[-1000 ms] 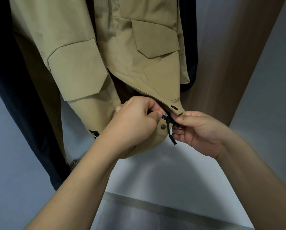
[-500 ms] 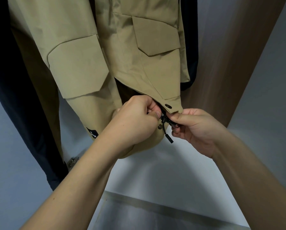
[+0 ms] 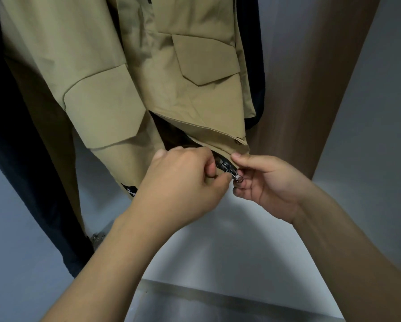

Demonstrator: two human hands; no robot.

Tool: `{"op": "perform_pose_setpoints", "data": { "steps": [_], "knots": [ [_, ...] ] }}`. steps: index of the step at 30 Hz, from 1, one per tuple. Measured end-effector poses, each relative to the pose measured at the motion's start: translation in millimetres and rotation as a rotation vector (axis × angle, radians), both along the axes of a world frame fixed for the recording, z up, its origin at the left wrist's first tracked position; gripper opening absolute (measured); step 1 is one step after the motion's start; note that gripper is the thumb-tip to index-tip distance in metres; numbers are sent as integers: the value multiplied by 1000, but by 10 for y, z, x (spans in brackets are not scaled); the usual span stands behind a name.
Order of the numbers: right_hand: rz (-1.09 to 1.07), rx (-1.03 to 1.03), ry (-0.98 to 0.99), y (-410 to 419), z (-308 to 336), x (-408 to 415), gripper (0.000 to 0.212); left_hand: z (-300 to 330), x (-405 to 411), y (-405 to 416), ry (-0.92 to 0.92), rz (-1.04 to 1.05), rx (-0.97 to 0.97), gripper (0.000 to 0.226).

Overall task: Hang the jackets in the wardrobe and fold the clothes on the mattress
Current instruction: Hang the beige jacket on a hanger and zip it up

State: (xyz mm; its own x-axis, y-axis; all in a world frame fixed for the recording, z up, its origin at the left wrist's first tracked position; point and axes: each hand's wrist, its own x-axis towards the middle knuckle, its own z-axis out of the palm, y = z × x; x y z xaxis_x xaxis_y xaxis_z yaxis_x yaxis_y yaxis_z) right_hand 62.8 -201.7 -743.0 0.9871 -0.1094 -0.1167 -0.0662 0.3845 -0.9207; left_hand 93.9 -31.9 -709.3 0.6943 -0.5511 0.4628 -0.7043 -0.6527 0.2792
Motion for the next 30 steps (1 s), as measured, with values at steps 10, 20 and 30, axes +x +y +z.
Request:
{"op": "perform_pose_setpoints", "data": {
  "steps": [10, 20, 30],
  "knots": [
    [4, 14, -33, 29, -55, -11, 10, -101, 85, -36, -60, -59, 38, 20],
    [-163, -212, -308, 265, -318, -44, 12, -85, 214, -27, 200, -69, -130, 27],
    [-279, -344, -301, 284, -339, -63, 12, -136, 290, -60, 95, 118, -19, 26]
  ]
}}
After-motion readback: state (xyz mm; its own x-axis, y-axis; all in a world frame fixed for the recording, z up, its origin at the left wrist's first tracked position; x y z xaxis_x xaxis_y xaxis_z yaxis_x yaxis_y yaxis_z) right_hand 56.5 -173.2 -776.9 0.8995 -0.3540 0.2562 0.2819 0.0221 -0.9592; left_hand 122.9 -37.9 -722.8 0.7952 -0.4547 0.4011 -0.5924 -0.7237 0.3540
